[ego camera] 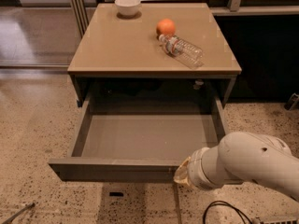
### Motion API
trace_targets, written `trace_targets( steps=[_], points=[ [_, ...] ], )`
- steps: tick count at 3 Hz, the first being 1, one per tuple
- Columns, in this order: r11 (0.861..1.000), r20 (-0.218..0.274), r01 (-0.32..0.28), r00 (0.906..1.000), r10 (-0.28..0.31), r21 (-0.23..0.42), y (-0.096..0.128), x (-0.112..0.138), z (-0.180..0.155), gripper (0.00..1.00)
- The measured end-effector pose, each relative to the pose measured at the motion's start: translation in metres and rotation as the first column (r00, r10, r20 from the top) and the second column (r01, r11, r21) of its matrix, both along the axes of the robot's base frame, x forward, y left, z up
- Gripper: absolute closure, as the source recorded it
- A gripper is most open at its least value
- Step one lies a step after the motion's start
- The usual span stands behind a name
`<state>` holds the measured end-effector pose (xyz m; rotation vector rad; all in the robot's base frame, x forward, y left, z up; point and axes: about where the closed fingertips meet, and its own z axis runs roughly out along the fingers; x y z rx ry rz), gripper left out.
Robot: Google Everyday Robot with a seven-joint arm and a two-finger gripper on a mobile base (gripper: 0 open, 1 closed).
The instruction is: Close top drawer
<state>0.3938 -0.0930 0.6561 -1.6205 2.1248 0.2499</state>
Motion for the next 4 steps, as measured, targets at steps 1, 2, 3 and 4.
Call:
trace_targets(
  steps=[1,2,3,4],
  points=[
    [0.999,0.035,0.054,0.9979,-0.054,0.002,-0.009,0.031,-0.007,1.0],
    [0.998,0.049,0.057,0.9972,-0.057,0.0,-0.008,0.04,-0.008,1.0],
    [0.996,0.064,0.089,0.994,-0.089,0.007,-0.014,0.062,-0.014,1.0],
    [0.99,0.075,0.138,0.9874,-0.139,0.021,-0.024,0.086,-0.019,1.0]
  ],
)
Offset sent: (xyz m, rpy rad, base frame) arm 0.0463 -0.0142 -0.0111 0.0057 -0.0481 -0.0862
